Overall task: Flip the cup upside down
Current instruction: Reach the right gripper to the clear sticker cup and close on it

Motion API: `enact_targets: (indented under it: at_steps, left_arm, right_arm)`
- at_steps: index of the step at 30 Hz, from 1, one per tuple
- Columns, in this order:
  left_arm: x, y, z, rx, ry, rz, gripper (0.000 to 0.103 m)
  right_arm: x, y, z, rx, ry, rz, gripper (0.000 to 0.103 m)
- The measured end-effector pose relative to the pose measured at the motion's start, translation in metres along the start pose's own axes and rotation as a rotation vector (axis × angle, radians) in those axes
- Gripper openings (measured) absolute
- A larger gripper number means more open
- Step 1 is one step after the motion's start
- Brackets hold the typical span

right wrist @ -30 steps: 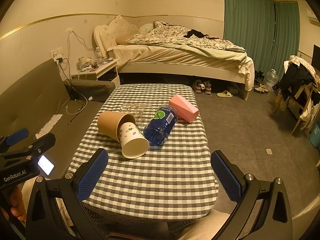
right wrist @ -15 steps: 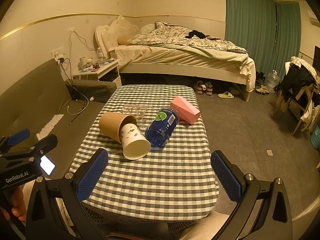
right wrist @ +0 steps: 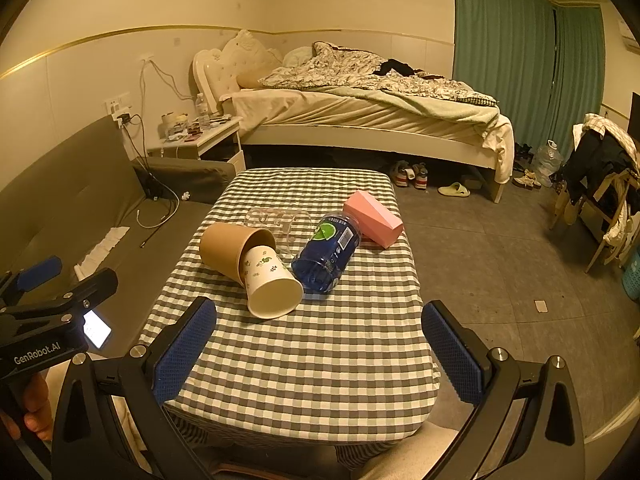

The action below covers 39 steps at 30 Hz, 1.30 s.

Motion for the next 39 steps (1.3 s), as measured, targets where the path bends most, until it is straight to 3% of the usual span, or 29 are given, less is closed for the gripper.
enact_targets:
  at_steps: [11, 23, 27, 32, 39]
  left_arm:
    - [0.002, 0.002, 0.004, -0.006, 0.007, -0.009, 0.103]
    - [-0.006, 0.014, 0.051, -0.049, 0.069, -0.033, 0.103]
    - [-0.007, 0.024, 0.077, -0.086, 0.099, -0.043, 0.103]
    - [-0.001, 0.043, 0.111, -0.135, 0.144, -0.048, 0.103]
    - [0.015, 0.068, 0.153, -0.181, 0.211, -0.067, 0.103]
  right_arm:
    - [-0.003, 0.003, 0.003, -0.019, -0.002, -0.011, 0.103]
    - [-0.028, 0.005, 0.046, -0.073, 0.033, -0.067, 0.103]
    - [-0.054, 0.01, 0.083, -0.132, 0.046, -0.121, 0.103]
    - [-0.083, 0.026, 0.162, -0.21, 0.108, -0.239, 0.103]
    - [-0.054, 0.058, 0.282, -0.329, 0.386, -0.399, 0.1]
Point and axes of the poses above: each gripper's, at about its wrist camera, not at the fingertips, and z roughly the way its jaws point, y to its left, x to its underside, the point moved 5 cm from there along z, roughly the way its jaws point, and after that the axes turned 13 degrees about -y, right-handed, at the moved point
